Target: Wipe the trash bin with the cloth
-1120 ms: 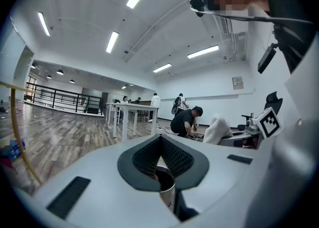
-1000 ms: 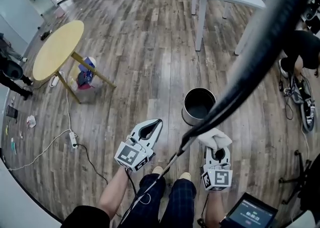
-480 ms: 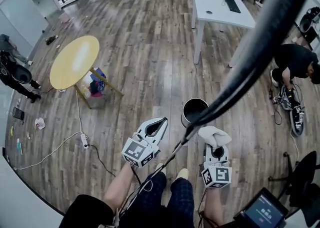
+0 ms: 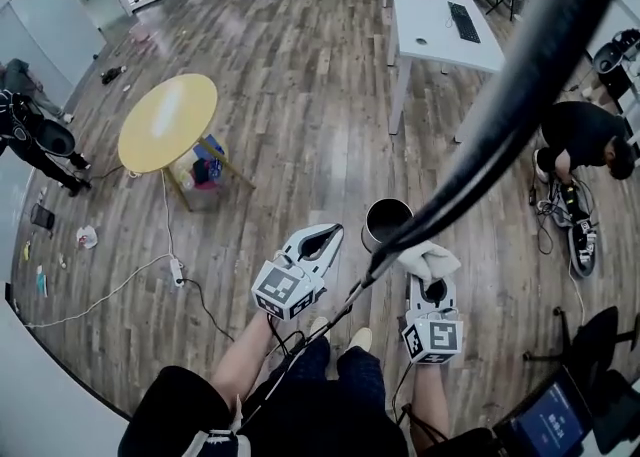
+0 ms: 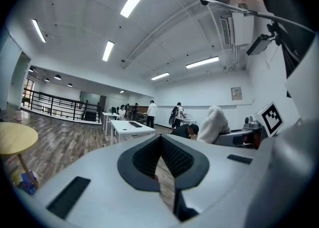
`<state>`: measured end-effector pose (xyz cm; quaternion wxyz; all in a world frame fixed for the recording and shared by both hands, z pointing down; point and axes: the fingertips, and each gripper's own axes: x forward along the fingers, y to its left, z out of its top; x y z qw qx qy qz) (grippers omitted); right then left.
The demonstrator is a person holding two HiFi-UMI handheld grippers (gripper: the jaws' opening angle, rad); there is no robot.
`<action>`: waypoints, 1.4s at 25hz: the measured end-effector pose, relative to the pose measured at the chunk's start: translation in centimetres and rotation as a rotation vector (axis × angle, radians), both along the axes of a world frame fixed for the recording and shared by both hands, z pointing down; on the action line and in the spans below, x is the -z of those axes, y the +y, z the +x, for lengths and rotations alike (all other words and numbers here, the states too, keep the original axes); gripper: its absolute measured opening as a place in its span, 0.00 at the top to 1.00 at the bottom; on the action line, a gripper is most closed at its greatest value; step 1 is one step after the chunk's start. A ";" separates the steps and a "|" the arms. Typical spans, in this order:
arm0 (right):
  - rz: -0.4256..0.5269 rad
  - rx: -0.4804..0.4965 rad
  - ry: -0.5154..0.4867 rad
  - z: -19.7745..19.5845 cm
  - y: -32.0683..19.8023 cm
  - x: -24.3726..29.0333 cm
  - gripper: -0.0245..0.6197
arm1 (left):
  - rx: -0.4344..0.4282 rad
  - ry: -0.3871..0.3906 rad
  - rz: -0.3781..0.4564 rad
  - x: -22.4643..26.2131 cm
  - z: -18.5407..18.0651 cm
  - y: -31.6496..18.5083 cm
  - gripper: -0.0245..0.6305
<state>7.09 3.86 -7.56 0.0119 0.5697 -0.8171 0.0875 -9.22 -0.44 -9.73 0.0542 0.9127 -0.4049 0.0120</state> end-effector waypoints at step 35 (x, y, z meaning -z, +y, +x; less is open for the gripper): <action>0.030 -0.005 -0.011 0.6 2.6 4.6 0.82 | 0.004 0.015 0.021 4.1 1.8 1.7 0.97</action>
